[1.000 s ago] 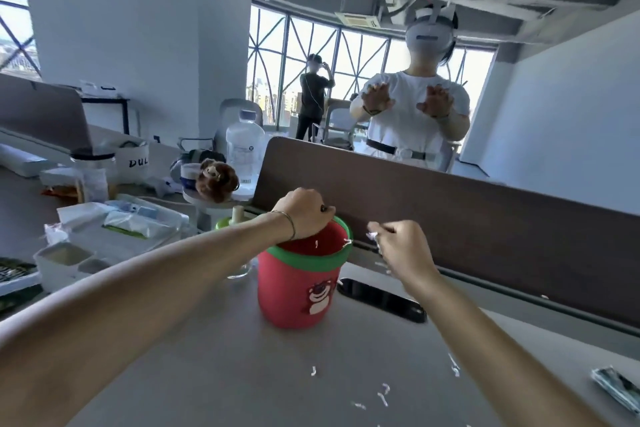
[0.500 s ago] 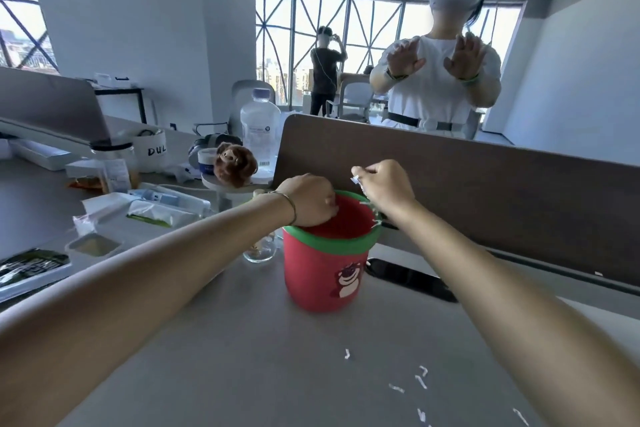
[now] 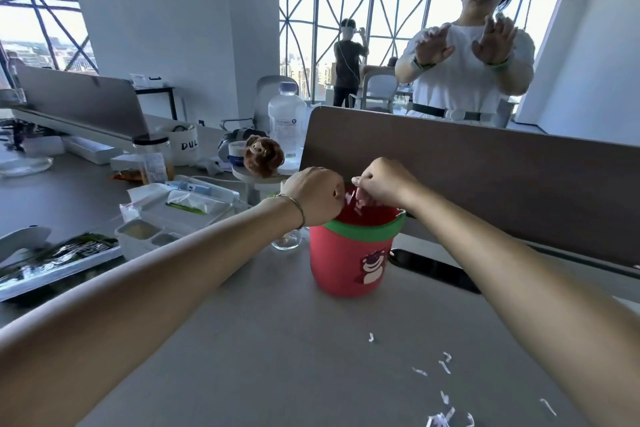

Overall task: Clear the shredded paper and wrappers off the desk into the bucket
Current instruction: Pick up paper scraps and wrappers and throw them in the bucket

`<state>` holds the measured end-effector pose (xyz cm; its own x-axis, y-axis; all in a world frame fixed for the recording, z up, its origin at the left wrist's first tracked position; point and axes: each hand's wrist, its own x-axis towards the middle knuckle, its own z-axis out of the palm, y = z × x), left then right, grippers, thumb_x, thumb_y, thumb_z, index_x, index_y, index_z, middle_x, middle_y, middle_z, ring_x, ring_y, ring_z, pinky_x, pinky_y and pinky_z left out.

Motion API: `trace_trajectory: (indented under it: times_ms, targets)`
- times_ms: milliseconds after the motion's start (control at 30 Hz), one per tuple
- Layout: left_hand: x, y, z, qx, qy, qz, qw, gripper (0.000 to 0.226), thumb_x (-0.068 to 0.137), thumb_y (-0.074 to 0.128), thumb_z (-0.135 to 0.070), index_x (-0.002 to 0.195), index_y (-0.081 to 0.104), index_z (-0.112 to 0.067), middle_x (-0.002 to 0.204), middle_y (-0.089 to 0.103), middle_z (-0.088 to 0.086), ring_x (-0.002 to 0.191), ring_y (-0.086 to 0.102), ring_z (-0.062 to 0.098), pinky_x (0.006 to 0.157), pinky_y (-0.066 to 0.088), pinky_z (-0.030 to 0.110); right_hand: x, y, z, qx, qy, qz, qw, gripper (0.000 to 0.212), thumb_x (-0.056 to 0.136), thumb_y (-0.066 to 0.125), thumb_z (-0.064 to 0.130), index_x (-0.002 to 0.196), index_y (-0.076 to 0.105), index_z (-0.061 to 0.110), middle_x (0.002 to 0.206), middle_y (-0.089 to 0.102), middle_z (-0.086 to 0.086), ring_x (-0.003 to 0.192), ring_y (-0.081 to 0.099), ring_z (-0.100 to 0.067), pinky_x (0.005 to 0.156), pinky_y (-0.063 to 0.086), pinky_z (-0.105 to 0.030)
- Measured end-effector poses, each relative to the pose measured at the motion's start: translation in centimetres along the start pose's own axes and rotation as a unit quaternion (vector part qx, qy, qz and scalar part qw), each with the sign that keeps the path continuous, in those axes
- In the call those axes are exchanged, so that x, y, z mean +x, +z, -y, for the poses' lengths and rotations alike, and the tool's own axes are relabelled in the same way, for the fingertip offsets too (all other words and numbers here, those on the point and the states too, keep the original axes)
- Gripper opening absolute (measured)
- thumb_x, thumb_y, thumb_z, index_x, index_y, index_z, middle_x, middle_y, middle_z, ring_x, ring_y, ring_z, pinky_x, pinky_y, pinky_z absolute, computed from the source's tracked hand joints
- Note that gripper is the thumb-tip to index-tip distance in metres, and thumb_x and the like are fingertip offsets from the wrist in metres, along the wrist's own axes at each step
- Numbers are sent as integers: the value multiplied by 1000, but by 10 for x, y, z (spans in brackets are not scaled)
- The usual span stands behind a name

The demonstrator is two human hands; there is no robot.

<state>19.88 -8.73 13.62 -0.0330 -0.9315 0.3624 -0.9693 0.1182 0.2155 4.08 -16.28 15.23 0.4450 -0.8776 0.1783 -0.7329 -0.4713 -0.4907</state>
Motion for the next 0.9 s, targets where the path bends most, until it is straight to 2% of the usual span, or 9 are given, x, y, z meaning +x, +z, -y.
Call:
trace_trajectory:
  times_ms: [67, 167, 267, 333, 600, 700, 733, 800, 900]
  targets:
    - [-5, -2, -8, -3, 10, -8, 1000, 21, 85, 56, -29, 95, 75, -29, 100, 72, -6, 91, 67, 20, 74, 54, 32, -10, -7, 2, -41, -23, 2, 999, 39, 98, 60, 38, 74, 82, 18, 73, 78, 5, 79, 72, -13, 79, 55, -30]
    - [-11, -5, -22, -15, 21, -29, 999, 23, 86, 56, -29, 101, 74, -31, 107, 71, -4, 96, 66, 22, 77, 52, 32, -33, -24, 4, -45, -42, -13, 998, 36, 98, 61, 40, 76, 82, 21, 61, 70, 12, 66, 62, -9, 64, 46, -28]
    - [-17, -9, -47, -40, 42, -39, 998, 27, 87, 57, -29, 107, 73, -32, 116, 70, -3, 105, 65, 22, 84, 52, 33, -61, -45, -5, -46, -70, -68, 994, 29, 98, 62, 34, 80, 81, 21, 82, 78, 3, 80, 69, -15, 76, 52, -32]
    - [-23, -9, -68, -47, 69, -42, 996, 27, 87, 56, -28, 108, 73, -29, 115, 70, -2, 105, 65, 23, 85, 52, 33, -82, -56, -15, -48, -75, -109, 990, 24, 96, 62, 29, 83, 81, 21, 88, 79, 5, 85, 70, -13, 78, 53, -31]
    - [-41, 48, -156, -94, 173, 1, 980, 32, 87, 53, -24, 114, 69, -27, 115, 69, 1, 104, 64, 26, 83, 53, 35, -178, -71, -97, -71, 29, -168, 983, 19, 92, 62, 25, 81, 76, 22, 70, 71, 7, 67, 63, -11, 61, 42, -29]
    - [-48, 83, -177, -126, 180, 51, 974, 31, 88, 54, -27, 116, 68, -29, 119, 69, 0, 109, 64, 25, 90, 52, 38, -208, -61, -145, -79, 91, -159, 980, 24, 93, 63, 23, 69, 70, 25, 61, 67, 22, 62, 60, 0, 60, 40, -23]
    - [-50, 94, -182, -138, 179, 66, 972, 31, 88, 54, -26, 115, 68, -29, 119, 69, 0, 109, 64, 25, 90, 52, 37, -216, -55, -165, -77, 117, -145, 979, 23, 93, 62, 22, 73, 73, 26, 67, 70, 26, 67, 63, 4, 63, 43, -19]
    - [-56, 114, -185, -150, 179, 91, 968, 31, 89, 55, -23, 117, 68, -28, 120, 68, -2, 111, 63, 23, 91, 50, 33, -226, -40, -205, -95, 161, -112, 976, 22, 95, 59, 23, 103, 79, 25, 105, 79, 14, 99, 72, -8, 84, 53, -25]
    - [-69, 136, -173, -134, 176, 123, 967, 38, 92, 54, -23, 128, 63, -27, 131, 64, -2, 116, 61, 21, 92, 49, 30, -232, -22, -253, -112, 234, -25, 965, 48, 101, 54, 34, 148, 53, 20, 156, 50, -4, 143, 46, -22, 116, 36, -33]
